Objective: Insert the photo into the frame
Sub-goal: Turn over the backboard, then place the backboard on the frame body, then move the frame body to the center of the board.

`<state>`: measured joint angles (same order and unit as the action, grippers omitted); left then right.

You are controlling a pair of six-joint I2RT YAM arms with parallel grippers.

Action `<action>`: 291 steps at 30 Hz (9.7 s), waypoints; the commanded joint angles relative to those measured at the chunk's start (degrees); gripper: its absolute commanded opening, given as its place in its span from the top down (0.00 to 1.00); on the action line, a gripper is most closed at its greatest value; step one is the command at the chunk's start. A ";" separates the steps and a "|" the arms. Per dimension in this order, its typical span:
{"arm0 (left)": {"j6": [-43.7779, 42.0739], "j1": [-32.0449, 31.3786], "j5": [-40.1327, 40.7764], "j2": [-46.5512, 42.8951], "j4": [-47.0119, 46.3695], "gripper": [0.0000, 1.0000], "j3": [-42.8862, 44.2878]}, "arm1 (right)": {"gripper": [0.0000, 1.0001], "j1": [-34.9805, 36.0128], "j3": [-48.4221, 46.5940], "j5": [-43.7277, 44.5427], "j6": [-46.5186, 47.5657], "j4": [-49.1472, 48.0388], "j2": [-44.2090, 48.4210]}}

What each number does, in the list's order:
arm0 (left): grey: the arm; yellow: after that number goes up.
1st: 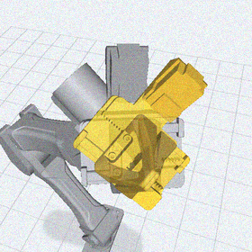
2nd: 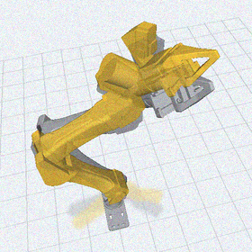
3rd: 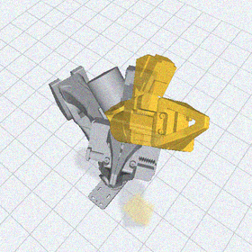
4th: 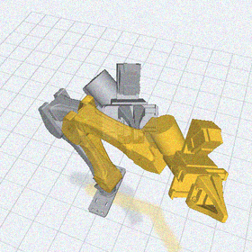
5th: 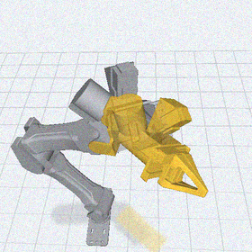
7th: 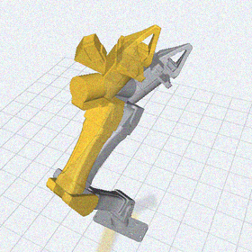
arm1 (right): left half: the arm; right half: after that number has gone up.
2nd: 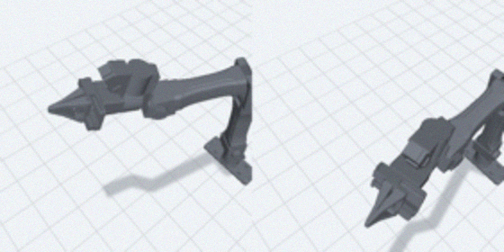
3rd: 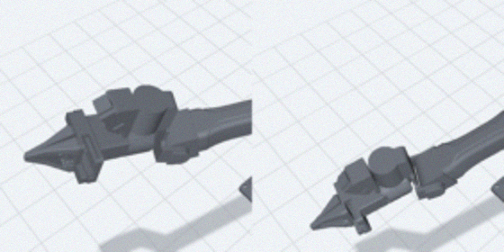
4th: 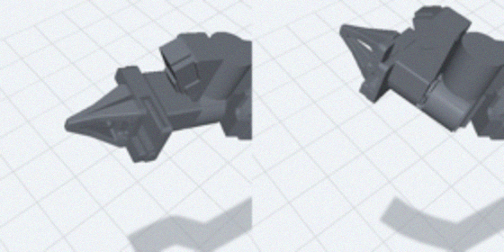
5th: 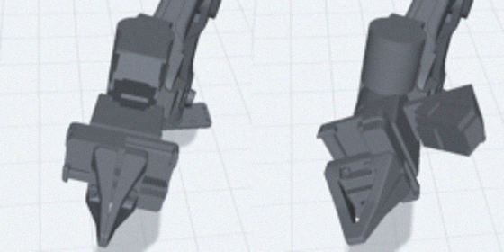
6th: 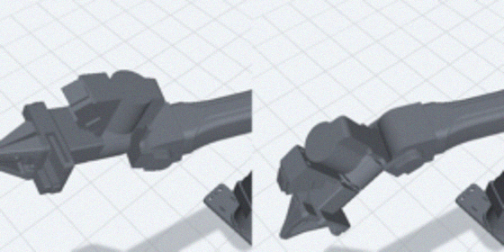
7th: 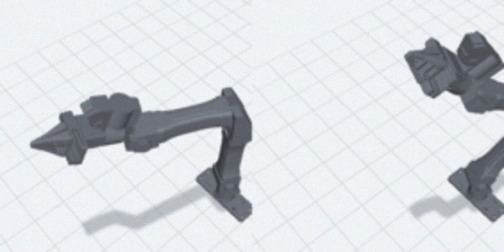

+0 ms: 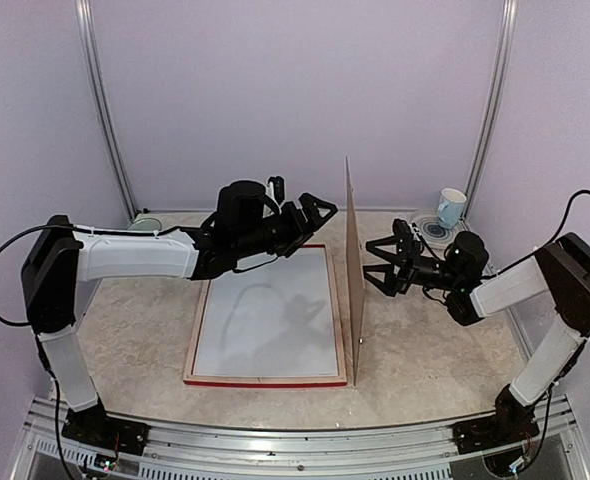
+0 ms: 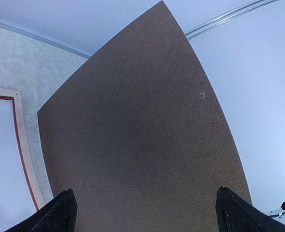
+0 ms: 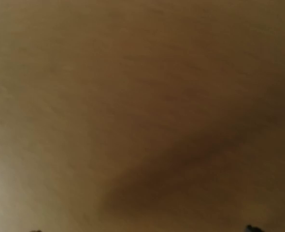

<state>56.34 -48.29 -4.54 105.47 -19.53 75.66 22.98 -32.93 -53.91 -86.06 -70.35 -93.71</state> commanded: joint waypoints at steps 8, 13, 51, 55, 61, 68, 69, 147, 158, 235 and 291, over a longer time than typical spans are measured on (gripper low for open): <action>0.42 -0.04 -2.99 -1.93 -6.35 0.01 -0.77 | 0.14 1.10 1.84 1.90 9.41 3.69 -7.18; 0.40 0.00 -2.78 -2.32 -6.40 0.01 -1.38 | 0.15 1.10 1.59 4.21 16.91 10.57 -13.58; -1.69 0.74 2.74 -10.50 3.46 0.03 -9.40 | 0.21 1.28 -0.56 7.26 22.64 18.28 -23.10; -3.09 0.83 4.36 -12.35 4.75 0.08 -10.86 | 0.21 1.28 -0.55 7.16 22.19 17.45 -23.70; -2.94 0.91 4.37 -12.50 3.22 0.27 -13.34 | 0.21 1.36 -0.35 6.91 22.00 17.17 -23.73; -3.07 1.01 3.52 -11.83 4.13 0.46 -13.98 | 0.21 1.36 0.12 7.13 22.65 18.10 -22.98; -3.07 1.01 3.47 -11.79 4.74 0.46 -13.90 | 0.21 1.36 0.14 7.19 22.75 18.26 -22.88; 0.82 8.19 1.56 -26.30 7.79 1.00 -35.58 | 0.18 1.43 -4.22 12.15 34.62 36.27 -19.65; 0.50 11.01 0.51 -28.57 4.15 1.00 -41.73 | 0.18 0.57 -5.72 12.17 36.05 38.89 -19.84; -3.25 14.19 7.10 -22.02 5.50 0.54 -47.21 | 0.30 6.30 -9.88 2.51 23.65 27.21 -31.41; -6.58 10.72 1.45 -5.60 -5.51 0.16 -35.62 | 0.22 -6.72 -11.90 19.24 47.02 60.99 -17.89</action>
<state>49.50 -35.99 -1.61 97.62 -23.00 37.23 16.99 -47.33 -45.17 -43.31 -23.97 -110.69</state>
